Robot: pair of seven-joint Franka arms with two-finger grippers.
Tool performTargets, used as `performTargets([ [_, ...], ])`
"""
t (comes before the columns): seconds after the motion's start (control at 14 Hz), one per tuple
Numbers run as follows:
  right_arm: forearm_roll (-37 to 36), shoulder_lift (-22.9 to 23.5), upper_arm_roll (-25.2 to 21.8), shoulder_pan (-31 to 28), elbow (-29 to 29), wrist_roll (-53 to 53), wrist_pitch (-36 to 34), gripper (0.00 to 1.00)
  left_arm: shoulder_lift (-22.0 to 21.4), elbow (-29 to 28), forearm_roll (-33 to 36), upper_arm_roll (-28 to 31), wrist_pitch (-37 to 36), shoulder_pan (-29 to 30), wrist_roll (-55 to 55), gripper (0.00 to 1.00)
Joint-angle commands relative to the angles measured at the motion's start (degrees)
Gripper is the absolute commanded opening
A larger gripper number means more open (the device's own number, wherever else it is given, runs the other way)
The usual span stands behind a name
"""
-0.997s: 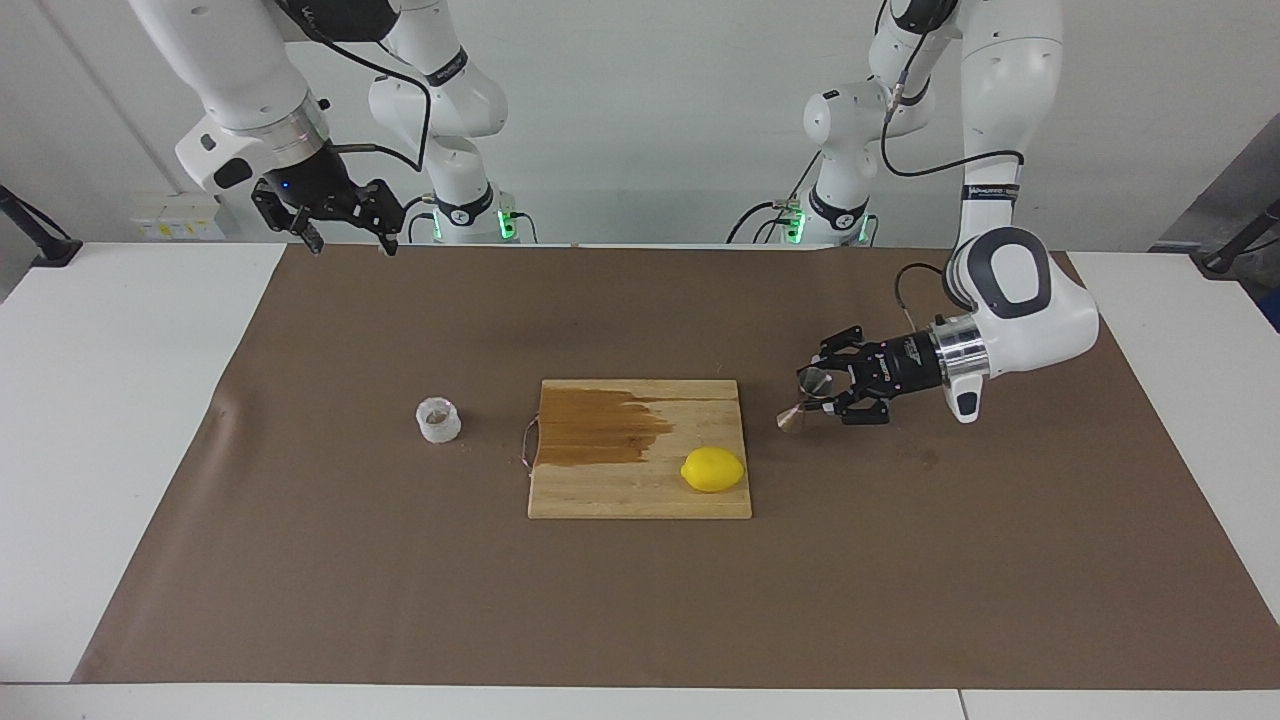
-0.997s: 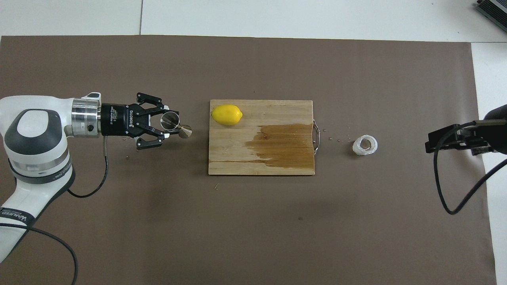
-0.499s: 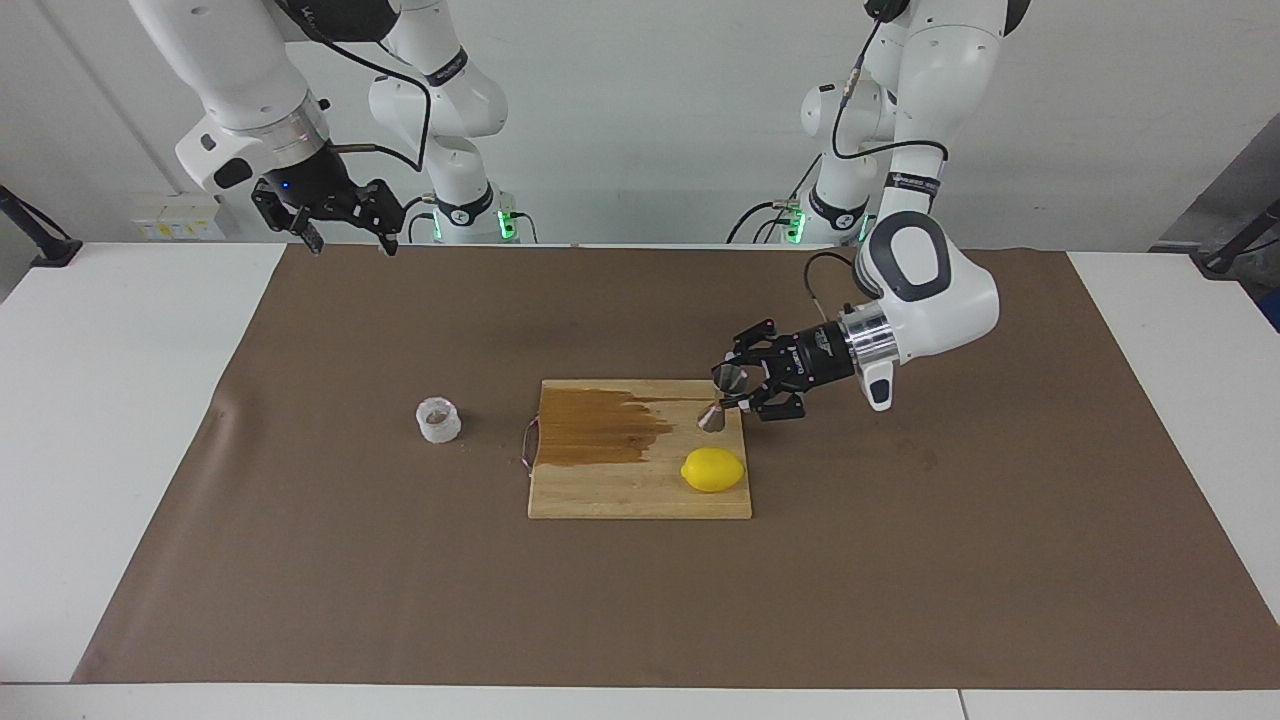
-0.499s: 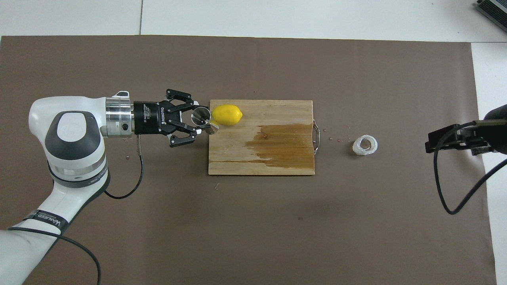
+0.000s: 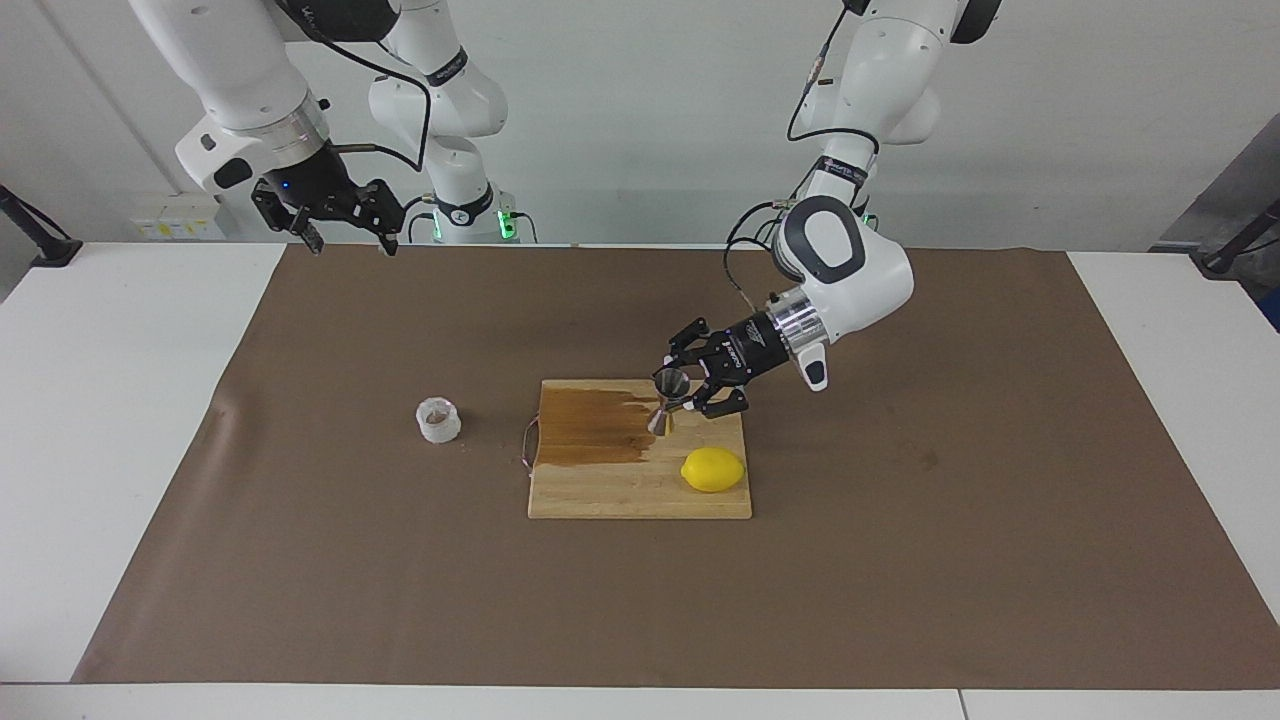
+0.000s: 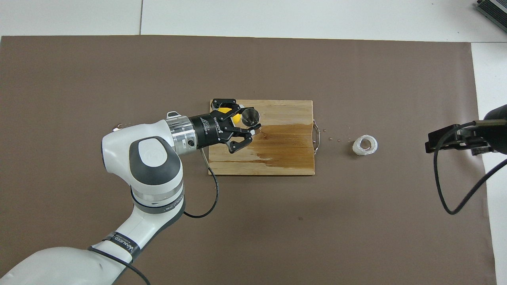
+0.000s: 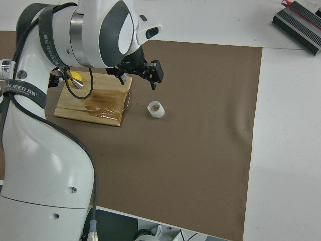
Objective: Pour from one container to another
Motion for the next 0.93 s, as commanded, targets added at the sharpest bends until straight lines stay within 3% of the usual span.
performTargets([
  [0.0, 1.4, -0.4, 0.1, -0.7, -0.2, -1.1, -0.5, 1.0, 1.6, 1.6, -4.5, 0.9, 6.7, -3.9, -0.4, 0.0],
  [0.28, 1.4, -0.4, 0.1, -0.7, -0.2, -1.1, -0.5, 1.0, 5.7, 5.9, -8.9, 0.6, 12.7, -6.9, -0.3, 0.0],
  [0.85, 1.4, -0.4, 0.1, -0.7, -0.2, -1.1, -0.5, 1.0, 8.9, 8.6, -9.1, -0.9, 18.6, -10.6, -0.1, 0.0],
])
